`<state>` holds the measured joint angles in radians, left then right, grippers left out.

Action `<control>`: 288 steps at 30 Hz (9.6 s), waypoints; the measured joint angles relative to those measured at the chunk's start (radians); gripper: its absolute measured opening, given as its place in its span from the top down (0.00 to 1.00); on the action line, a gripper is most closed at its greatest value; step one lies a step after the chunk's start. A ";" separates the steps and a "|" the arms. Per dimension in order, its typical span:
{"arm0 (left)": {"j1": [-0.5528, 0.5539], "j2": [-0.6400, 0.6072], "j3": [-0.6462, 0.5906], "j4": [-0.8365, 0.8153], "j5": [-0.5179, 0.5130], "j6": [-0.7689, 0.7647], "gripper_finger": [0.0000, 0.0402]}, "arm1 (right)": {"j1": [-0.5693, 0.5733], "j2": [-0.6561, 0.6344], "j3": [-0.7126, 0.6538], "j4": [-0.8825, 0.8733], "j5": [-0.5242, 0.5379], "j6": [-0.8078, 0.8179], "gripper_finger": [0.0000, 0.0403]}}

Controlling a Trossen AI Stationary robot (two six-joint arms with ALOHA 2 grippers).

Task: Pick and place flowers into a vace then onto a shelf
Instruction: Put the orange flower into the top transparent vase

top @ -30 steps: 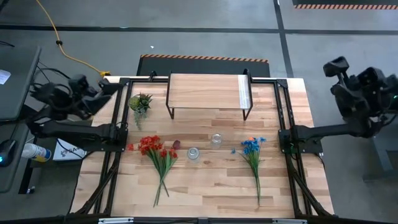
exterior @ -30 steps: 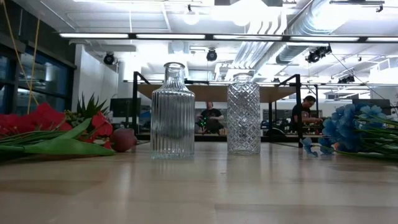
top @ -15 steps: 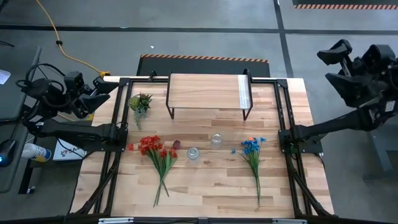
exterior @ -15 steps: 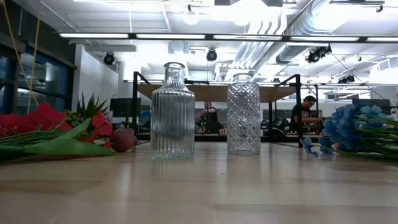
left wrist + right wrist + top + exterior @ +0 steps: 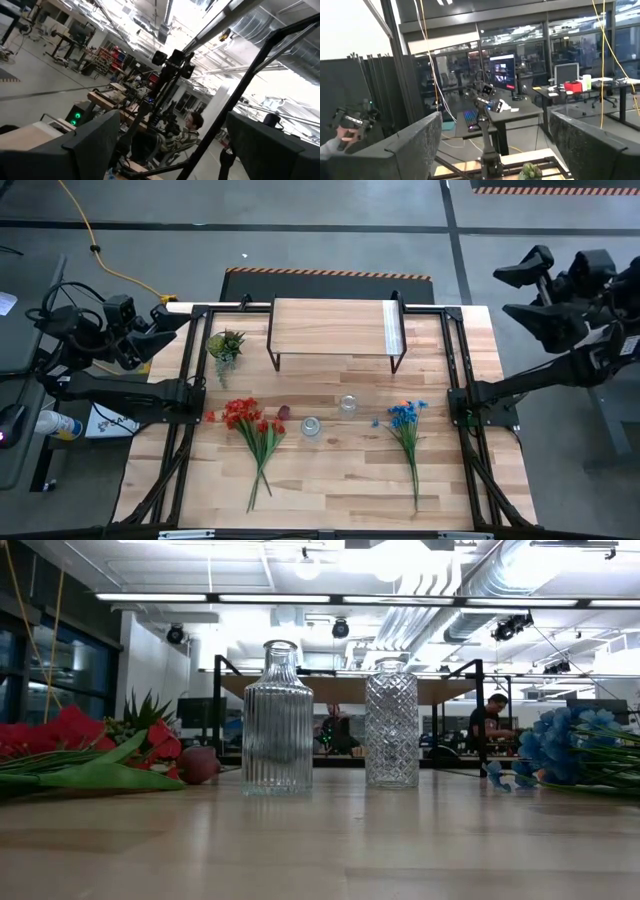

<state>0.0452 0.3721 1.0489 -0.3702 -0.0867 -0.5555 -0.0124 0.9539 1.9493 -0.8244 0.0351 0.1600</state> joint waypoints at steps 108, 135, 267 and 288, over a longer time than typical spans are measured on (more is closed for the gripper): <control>0.000 0.000 -0.001 -0.131 0.048 -0.031 0.01 | 0.842 0.656 -0.579 -0.628 0.136 1.545 0.11; 0.000 -0.001 -0.001 -0.130 0.063 -0.052 0.01 | 0.872 0.645 -0.913 -0.114 -0.014 1.614 0.22; 0.000 0.000 -0.001 -0.130 0.062 -0.055 0.01 | 0.852 0.803 -0.920 -0.144 -0.135 1.680 0.37; 0.000 0.000 -0.001 -0.131 0.059 -0.052 0.01 | 0.838 0.839 -0.918 -0.166 -0.092 1.669 0.37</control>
<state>0.0452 0.3717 1.0477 -0.5011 -0.0280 -0.6071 0.8252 1.7933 1.0309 -0.9906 -0.0564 1.8287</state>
